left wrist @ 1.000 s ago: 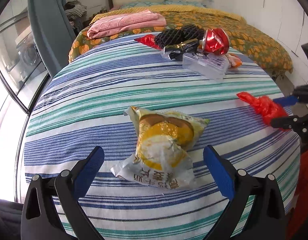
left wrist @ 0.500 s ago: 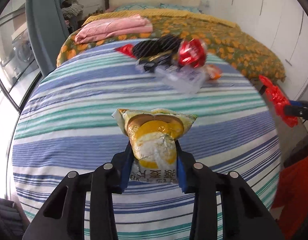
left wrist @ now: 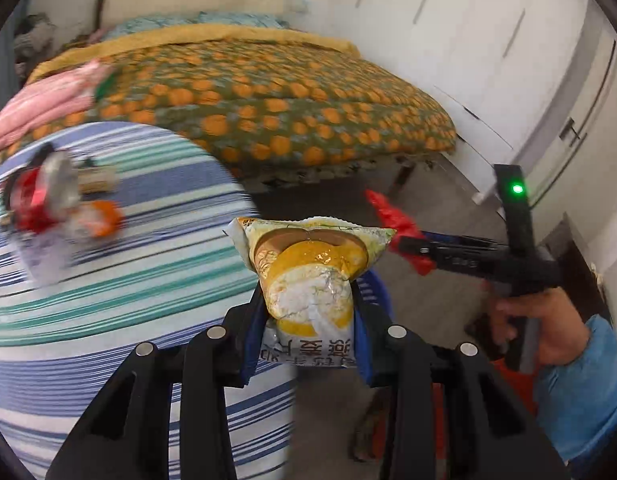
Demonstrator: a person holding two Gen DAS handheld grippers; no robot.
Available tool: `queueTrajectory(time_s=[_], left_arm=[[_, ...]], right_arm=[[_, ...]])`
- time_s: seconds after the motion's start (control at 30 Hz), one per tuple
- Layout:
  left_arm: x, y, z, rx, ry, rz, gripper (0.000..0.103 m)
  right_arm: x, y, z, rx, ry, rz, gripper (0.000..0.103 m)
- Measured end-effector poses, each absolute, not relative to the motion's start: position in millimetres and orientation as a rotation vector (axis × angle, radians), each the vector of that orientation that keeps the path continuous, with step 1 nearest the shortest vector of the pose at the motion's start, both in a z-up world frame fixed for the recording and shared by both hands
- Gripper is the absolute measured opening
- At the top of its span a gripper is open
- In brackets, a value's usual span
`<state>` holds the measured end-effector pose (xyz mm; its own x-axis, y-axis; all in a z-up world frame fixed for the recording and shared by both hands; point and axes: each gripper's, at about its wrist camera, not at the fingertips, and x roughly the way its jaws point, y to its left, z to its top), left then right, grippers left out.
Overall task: Collect trash
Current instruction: 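Carry wrapper and red bag to the wastebasket and open both tools, then return to the table and grasp the clear plastic box with the left tool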
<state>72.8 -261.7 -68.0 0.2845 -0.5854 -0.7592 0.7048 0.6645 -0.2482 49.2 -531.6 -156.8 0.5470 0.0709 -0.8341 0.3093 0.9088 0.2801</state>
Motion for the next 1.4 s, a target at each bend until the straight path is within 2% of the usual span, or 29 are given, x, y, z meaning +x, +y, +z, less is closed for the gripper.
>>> queueTrajectory(time_s=[0.23, 0.47, 0.5, 0.53, 0.57, 0.67, 0.77, 0.97, 1.07, 1.23, 1.4], left_arm=[[70.7, -370.8, -138.5, 0.212, 1.061, -0.888, 0.038], [85.9, -415.9, -196.2, 0.258, 1.122, -0.857, 0.040], [90.1, -421.6, -202.9, 0.264, 1.127, -0.848, 0.042], [93.5, -426.3, -210.0, 0.268, 1.136, -0.837, 0.051], [97.8, -426.9, -213.5, 0.268, 1.145, -0.827, 0.061], [99.6, -423.3, -208.4, 0.229, 1.142, -0.816, 0.074], [91.9, -413.2, -190.6, 0.199, 1.101, -0.836, 0.083], [62.1, -354.2, -134.2, 0.191, 0.974, -0.860, 0.092], [56.0, -304.6, -117.8, 0.189, 0.936, -0.805, 0.093], [62.3, -199.5, -111.6, 0.181, 0.902, -0.608, 0.093], [77.5, -107.3, -114.6, 0.180, 0.899, -0.418, 0.094]], right_arm=[[42.2, -572.8, -202.1, 0.524, 1.034, -0.194, 0.042], [49.3, -591.0, -219.3, 0.591, 1.038, -0.198, 0.045], [50.3, -593.8, -222.3, 0.606, 1.038, -0.196, 0.053], [50.1, -595.4, -224.7, 0.628, 1.037, -0.190, 0.066], [49.5, -597.2, -225.5, 0.644, 1.033, -0.192, 0.067], [46.9, -603.5, -223.3, 0.668, 1.016, -0.208, 0.068], [42.3, -605.6, -215.4, 0.672, 0.986, -0.231, 0.073], [41.2, -579.9, -190.4, 0.524, 0.931, -0.315, 0.084], [40.6, -552.2, -173.4, 0.423, 0.883, -0.313, 0.084], [38.0, -482.1, -147.9, 0.232, 0.782, -0.275, 0.084], [40.3, -396.3, -137.4, 0.168, 0.751, -0.149, 0.084]])
